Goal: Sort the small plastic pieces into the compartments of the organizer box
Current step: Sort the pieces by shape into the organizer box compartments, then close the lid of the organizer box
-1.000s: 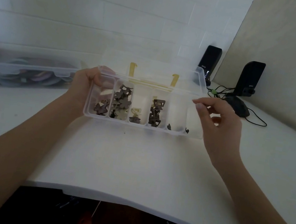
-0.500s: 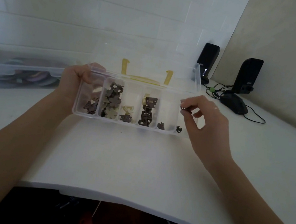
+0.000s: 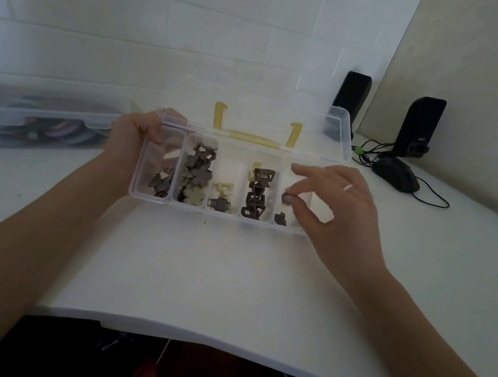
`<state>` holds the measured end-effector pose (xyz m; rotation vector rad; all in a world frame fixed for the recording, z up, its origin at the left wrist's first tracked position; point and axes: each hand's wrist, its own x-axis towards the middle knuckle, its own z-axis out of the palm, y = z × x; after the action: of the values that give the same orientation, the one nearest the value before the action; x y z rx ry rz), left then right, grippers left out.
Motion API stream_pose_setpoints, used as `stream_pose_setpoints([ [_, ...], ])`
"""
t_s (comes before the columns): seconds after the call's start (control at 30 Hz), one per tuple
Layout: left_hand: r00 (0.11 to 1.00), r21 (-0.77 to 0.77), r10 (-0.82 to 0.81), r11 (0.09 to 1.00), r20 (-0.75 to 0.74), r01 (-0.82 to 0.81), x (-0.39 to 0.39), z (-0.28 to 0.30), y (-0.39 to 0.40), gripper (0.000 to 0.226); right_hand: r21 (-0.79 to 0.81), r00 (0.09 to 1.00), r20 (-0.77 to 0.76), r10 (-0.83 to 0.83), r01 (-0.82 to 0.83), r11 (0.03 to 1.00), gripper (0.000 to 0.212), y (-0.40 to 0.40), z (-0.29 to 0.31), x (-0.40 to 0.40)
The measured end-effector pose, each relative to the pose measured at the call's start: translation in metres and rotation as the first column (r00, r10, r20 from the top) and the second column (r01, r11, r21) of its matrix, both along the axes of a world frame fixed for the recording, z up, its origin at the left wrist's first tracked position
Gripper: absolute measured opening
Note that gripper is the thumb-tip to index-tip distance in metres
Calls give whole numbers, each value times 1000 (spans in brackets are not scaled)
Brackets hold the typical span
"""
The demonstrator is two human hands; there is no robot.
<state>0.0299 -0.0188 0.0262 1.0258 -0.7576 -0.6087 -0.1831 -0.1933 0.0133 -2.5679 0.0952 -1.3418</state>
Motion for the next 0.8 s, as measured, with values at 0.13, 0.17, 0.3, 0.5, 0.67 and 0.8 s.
stream_pose_setpoints([
  [0.13, 999, 8, 2, 1000, -33, -2, -1, 1, -1, 73, 50, 992, 112, -65, 59, 997, 8, -4, 1, -1],
  [0.17, 999, 10, 5, 1000, -46, -4, 0, 0, -1, 71, 98, 983, 144, -110, 97, 991, 11, -5, 2, -2],
  [0.3, 996, 17, 11, 1000, -88, -9, 1, -4, -3, 57, 346, 977, 44, -209, 182, 921, 32, -10, 5, -2],
  [0.5, 989, 57, 38, 998, -145, -30, -7, -8, -13, 57, 634, 992, -124, -28, 101, 767, 49, -7, 1, 3],
  [0.67, 987, 55, 52, 998, -151, -44, -5, -7, -10, 61, 732, 997, -55, 53, 4, 681, 48, -7, 3, 3],
  [0.8, 988, 19, 35, 999, -147, -33, -6, -2, -8, 63, 813, 995, 14, 97, -67, 578, 54, -8, 2, 4],
])
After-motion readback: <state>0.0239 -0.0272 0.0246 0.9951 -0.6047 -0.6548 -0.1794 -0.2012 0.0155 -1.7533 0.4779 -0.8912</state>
